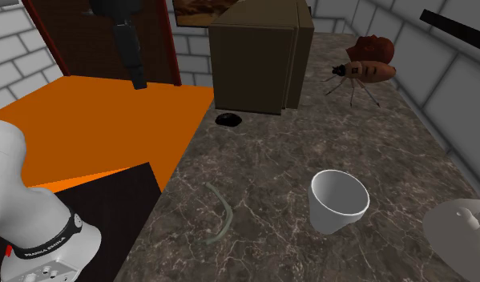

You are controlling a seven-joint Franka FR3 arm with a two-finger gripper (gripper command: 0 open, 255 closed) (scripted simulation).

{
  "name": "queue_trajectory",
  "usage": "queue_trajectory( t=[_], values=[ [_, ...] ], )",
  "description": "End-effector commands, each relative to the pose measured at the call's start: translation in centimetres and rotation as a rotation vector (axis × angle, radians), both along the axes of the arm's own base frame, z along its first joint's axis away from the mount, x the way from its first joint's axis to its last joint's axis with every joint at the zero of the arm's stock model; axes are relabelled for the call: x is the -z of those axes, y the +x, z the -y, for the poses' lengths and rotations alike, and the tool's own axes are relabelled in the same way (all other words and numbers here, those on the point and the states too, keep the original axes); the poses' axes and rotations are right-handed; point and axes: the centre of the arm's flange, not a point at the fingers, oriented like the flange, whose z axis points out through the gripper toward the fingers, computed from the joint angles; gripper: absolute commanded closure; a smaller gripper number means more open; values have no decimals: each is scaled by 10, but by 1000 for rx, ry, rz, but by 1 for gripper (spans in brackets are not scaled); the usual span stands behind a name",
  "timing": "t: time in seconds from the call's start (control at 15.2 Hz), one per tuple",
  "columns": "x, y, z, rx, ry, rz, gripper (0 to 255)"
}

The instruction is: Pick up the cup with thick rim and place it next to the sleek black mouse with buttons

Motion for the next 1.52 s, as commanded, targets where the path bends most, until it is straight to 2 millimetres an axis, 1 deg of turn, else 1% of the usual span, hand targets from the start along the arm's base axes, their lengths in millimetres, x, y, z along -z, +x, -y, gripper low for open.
queue_trajectory(
  t=[0.0,1.45],
  values=[
    [0,0,0,0,0,0,0],
    [131,217,144,-35,-67,-55,0]
  ],
)
